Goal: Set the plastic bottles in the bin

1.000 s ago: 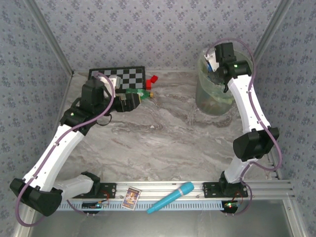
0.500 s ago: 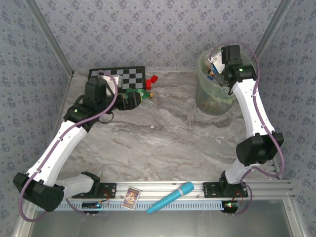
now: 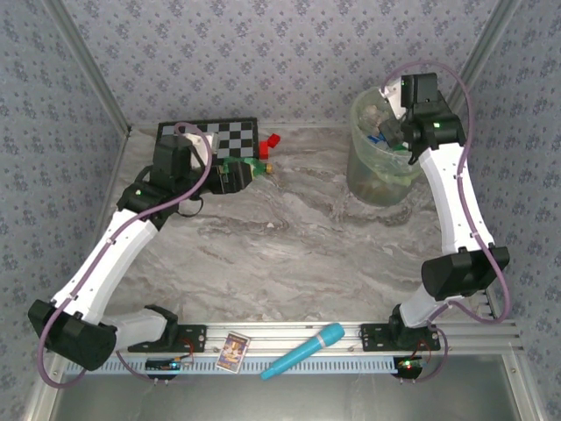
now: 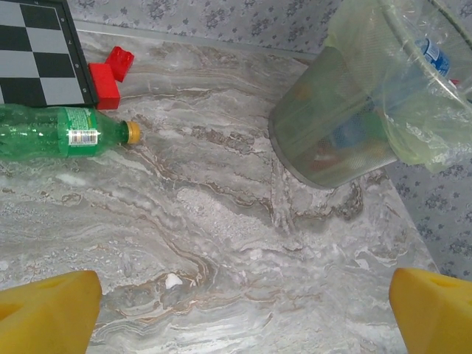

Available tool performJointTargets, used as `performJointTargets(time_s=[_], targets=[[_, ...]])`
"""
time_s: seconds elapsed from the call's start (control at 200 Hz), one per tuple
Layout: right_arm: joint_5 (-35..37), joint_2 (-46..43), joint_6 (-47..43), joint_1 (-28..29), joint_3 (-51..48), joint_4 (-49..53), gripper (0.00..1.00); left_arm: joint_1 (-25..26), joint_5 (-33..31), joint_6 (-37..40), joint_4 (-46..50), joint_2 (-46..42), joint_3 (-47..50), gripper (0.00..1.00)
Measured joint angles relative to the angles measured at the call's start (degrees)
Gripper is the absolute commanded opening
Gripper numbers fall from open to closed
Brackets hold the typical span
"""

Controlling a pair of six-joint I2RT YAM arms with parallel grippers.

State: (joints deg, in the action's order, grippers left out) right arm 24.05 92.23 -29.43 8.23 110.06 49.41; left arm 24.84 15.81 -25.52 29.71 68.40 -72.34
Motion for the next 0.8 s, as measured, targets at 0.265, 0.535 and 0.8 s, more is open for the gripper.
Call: performJointTargets(time_s=[0.265, 0.535, 0.8], targets=[[-5.7, 0.0, 10.9, 4.9, 2.3, 0.8, 1.0, -1.4, -0.2, 0.0, -0.4, 3.5, 0.1, 1.0], [-12.6, -0.5, 23.0, 13.2, -1.3, -1.8, 0.99, -5.5, -2.5, -2.2, -2.1, 9.3, 3.1, 1.0], [-14.7, 8.1, 23.4, 23.3, -2.9, -7.2, 1.0, -9.6, -6.7, -6.8, -2.6, 8.2, 6.4, 1.0]])
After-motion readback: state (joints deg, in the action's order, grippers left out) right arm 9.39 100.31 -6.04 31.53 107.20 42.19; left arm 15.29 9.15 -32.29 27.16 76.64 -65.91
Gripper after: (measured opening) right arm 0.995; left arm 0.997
